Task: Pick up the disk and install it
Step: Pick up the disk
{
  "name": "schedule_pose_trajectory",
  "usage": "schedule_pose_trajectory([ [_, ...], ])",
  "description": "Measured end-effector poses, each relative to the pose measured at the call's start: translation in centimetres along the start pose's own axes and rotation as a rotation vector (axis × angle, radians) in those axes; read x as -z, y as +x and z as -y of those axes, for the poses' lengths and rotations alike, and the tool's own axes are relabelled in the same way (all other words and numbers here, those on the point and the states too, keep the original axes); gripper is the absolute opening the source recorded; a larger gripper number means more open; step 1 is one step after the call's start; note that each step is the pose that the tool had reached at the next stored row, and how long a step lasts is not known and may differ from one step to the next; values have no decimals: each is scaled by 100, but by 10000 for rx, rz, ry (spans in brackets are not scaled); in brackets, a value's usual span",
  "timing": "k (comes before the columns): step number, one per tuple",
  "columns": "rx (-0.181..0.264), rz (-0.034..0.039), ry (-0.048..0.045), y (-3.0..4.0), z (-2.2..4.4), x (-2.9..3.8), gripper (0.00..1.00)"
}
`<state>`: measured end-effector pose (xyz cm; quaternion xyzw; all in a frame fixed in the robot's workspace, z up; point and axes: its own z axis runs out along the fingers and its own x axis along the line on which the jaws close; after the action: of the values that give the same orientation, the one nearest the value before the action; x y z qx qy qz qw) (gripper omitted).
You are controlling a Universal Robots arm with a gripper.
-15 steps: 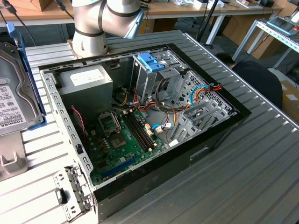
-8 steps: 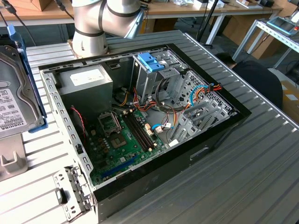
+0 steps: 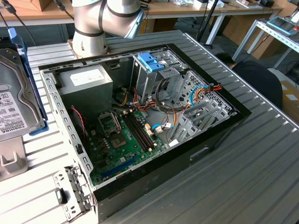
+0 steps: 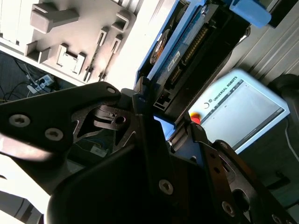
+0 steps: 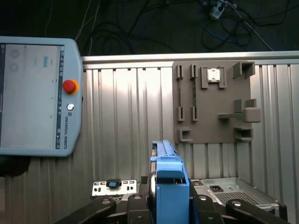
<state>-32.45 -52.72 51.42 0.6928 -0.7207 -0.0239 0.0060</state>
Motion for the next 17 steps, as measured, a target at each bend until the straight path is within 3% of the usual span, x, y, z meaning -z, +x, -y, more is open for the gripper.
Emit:
schedule_pose_trajectory([
  [4, 0, 0, 0, 29, 6, 1, 37],
  [12, 0, 0, 0, 80, 111, 7, 37],
  [17, 0, 0, 0, 92, 125, 8, 37],
])
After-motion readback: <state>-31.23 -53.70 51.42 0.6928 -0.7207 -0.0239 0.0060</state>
